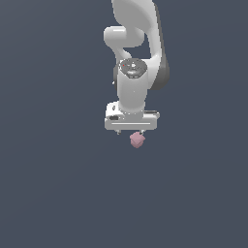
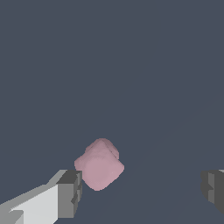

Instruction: Pick up the object and move it to a goal position.

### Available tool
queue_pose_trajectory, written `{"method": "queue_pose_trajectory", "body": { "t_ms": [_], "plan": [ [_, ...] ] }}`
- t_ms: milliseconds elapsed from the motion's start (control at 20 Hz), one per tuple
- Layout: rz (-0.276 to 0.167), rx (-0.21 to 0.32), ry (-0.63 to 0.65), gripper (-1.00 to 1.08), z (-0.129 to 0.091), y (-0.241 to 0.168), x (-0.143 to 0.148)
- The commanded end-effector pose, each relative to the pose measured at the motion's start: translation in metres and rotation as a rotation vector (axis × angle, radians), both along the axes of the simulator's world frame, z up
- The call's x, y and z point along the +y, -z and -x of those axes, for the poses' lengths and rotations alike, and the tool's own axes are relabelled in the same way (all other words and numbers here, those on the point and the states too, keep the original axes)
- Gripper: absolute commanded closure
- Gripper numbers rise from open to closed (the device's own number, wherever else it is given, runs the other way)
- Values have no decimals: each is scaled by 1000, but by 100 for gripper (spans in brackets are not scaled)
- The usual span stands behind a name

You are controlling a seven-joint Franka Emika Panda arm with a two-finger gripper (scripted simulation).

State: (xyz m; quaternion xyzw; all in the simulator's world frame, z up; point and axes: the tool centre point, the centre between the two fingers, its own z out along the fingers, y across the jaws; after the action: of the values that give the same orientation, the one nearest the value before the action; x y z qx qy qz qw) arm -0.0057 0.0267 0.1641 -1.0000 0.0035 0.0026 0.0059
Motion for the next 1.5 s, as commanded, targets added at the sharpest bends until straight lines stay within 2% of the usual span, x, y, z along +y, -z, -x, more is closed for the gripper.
{"method": "queue_pose_trajectory", "body": {
  "t_ms": [0, 400, 800, 1150, 1450],
  "plan": [
    [0, 0, 0, -92, 0, 0, 0],
    [-30, -10, 30, -92, -7, -6, 7],
    [-27, -10, 8, -92, -6, -3, 8],
    [-18, -11, -102, -92, 1, 10, 12],
    [-6, -11, -265, -92, 11, 29, 20]
  ]
}}
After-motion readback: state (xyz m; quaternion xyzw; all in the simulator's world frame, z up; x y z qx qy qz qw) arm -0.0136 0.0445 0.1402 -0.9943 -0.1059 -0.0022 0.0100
